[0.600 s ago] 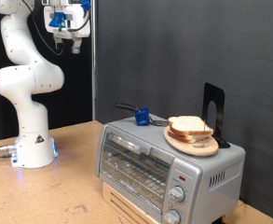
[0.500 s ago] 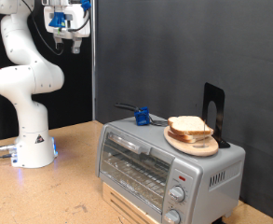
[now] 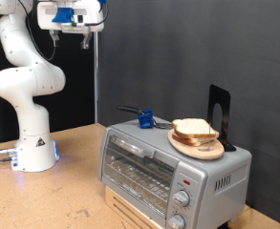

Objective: Make a piece of toast with the oven

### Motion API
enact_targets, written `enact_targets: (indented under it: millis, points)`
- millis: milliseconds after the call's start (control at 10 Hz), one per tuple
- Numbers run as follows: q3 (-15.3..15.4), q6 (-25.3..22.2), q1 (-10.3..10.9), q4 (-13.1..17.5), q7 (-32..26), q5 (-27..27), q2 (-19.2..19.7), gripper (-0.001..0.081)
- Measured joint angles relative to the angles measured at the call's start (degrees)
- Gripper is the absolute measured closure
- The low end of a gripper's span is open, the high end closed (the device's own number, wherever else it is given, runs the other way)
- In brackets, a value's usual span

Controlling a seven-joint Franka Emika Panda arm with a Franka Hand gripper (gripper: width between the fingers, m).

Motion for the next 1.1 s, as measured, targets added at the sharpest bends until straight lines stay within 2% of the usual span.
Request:
enact_targets:
  millis: [100, 200, 300, 400, 600, 800, 900, 1100]
  points:
    - [0.2, 0.0, 0.6, 0.5, -4.3, -2.2, 1.1, -0.0003]
    - [0.2, 0.0, 0.3, 0.5, -2.4, -1.2, 1.0, -0.0003]
    - [-0.2, 1.5, 0.4, 0.4, -3.2, 0.2, 0.7, -0.0003]
    - [-1.3, 3.4, 1.2, 0.4, -8.8, 1.6, 0.0, -0.0003]
    - [-2.5, 5.4, 3.3, 0.9, -21.4, -1.3, -0.4, -0.0003]
    - [-2.2, 9.4, 4.6, 1.0, -31.0, -5.6, 2.4, -0.0003]
    - [-2.2, 9.2, 4.3, 1.0, -29.0, -4.7, 2.2, -0.0003]
    - [-4.3, 9.7, 5.2, 0.9, -32.7, 1.5, 1.1, -0.0003]
